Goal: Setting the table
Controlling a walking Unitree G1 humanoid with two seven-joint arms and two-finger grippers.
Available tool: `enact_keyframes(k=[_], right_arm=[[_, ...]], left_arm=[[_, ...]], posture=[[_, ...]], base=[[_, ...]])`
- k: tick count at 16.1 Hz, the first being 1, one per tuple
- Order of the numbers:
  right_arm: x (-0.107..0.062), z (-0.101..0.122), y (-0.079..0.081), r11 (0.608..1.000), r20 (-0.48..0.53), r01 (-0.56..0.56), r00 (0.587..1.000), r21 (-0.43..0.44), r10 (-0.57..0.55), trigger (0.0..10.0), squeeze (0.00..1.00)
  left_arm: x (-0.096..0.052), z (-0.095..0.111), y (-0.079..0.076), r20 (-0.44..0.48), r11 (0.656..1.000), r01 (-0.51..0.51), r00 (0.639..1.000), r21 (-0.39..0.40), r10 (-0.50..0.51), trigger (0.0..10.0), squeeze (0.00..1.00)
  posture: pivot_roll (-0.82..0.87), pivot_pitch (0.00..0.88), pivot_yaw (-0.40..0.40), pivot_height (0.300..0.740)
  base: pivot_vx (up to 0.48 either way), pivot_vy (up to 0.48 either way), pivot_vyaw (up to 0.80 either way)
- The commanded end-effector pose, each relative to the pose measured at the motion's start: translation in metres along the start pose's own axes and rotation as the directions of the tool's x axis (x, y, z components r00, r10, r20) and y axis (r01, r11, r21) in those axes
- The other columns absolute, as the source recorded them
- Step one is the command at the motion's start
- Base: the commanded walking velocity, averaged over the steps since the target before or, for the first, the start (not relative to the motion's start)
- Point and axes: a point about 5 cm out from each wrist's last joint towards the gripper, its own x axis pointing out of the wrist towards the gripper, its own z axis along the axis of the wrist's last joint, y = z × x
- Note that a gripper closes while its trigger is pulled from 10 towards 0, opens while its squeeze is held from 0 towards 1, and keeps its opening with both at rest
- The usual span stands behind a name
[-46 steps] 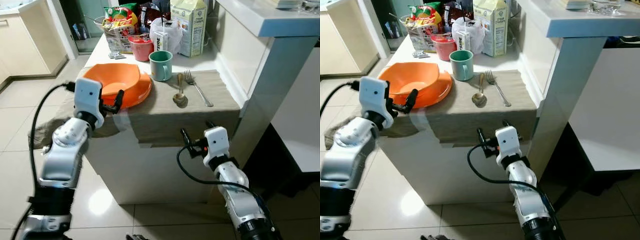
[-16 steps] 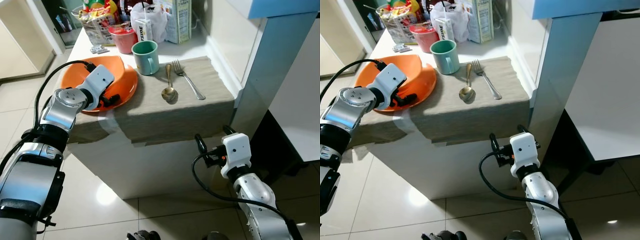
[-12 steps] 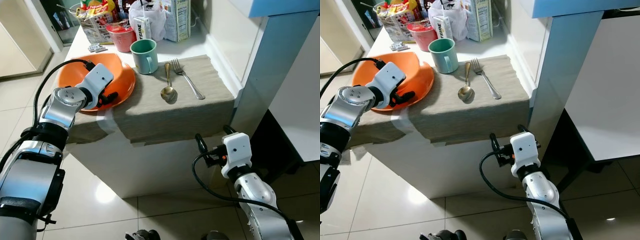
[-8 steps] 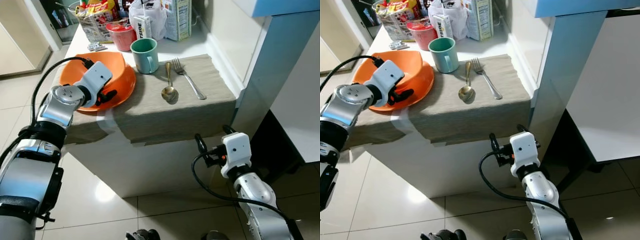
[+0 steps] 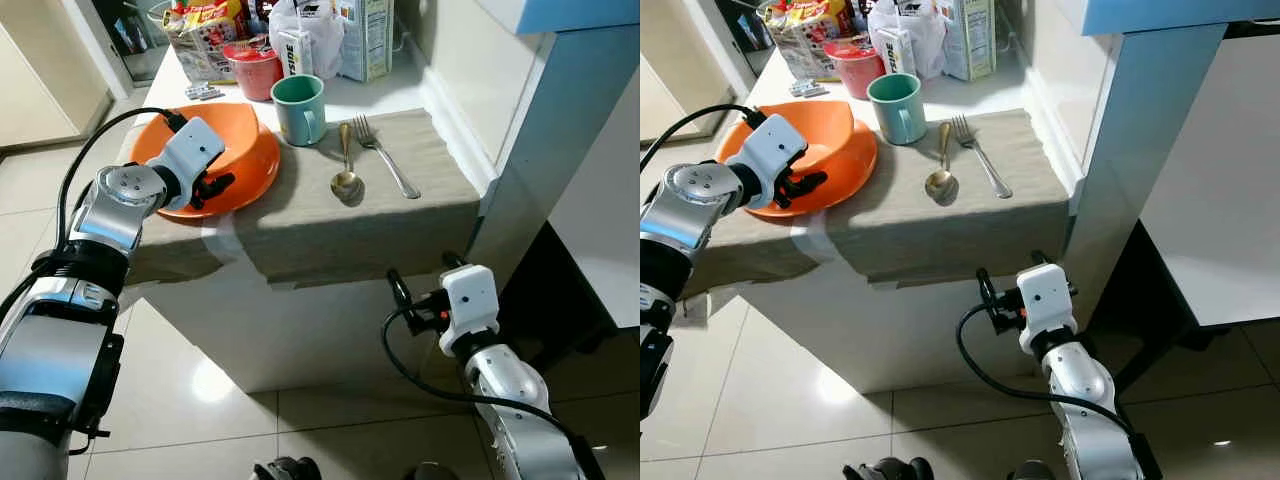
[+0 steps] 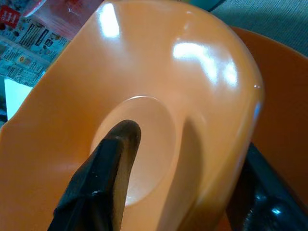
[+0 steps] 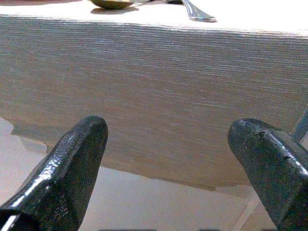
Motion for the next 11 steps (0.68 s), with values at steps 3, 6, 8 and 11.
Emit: enact_keyframes(k=[3, 6, 8, 11], right_arm=[[0.0010, -0.0019, 0.0051, 1.000, -0.010, -0.025, 1.000, 0.011, 0.025, 10.0, 0.00], [0.0018, -0.0036, 0.0063, 0.999, -0.016, -0.034, 0.999, 0.011, 0.034, 10.0, 0.00], [0.0021, -0.0042, 0.0055, 0.999, -0.018, -0.035, 0.999, 0.010, 0.035, 10.0, 0.00], [0.0008, -0.0057, 0.0068, 0.999, -0.023, -0.036, 0.999, 0.013, 0.036, 10.0, 0.00]], left_arm=[[-0.0085, -0.0019, 0.0103, 0.017, 0.999, -0.036, 0.999, 0.004, 0.036, 0.0, 0.00], [-0.0107, -0.0042, 0.0088, 0.027, 1.000, -0.013, 1.000, 0.012, 0.013, 0.0, 0.00], [-0.0101, -0.0056, 0.0052, 0.028, 1.000, 0.010, 1.000, 0.011, -0.010, 0.0, 0.00], [-0.0113, -0.0056, 0.0029, 0.045, 1.000, 0.030, 0.999, 0.008, -0.030, 0.0, 0.00]], posture=[[-0.19, 0.060, 0.140, 0.736], [-0.18, 0.061, 0.135, 0.736], [-0.18, 0.063, 0.134, 0.736], [-0.18, 0.065, 0.137, 0.736]], base=[[0.000, 0.000, 0.00], [0.000, 0.000, 0.00], [0.000, 0.000, 0.00], [0.000, 0.000, 0.00]])
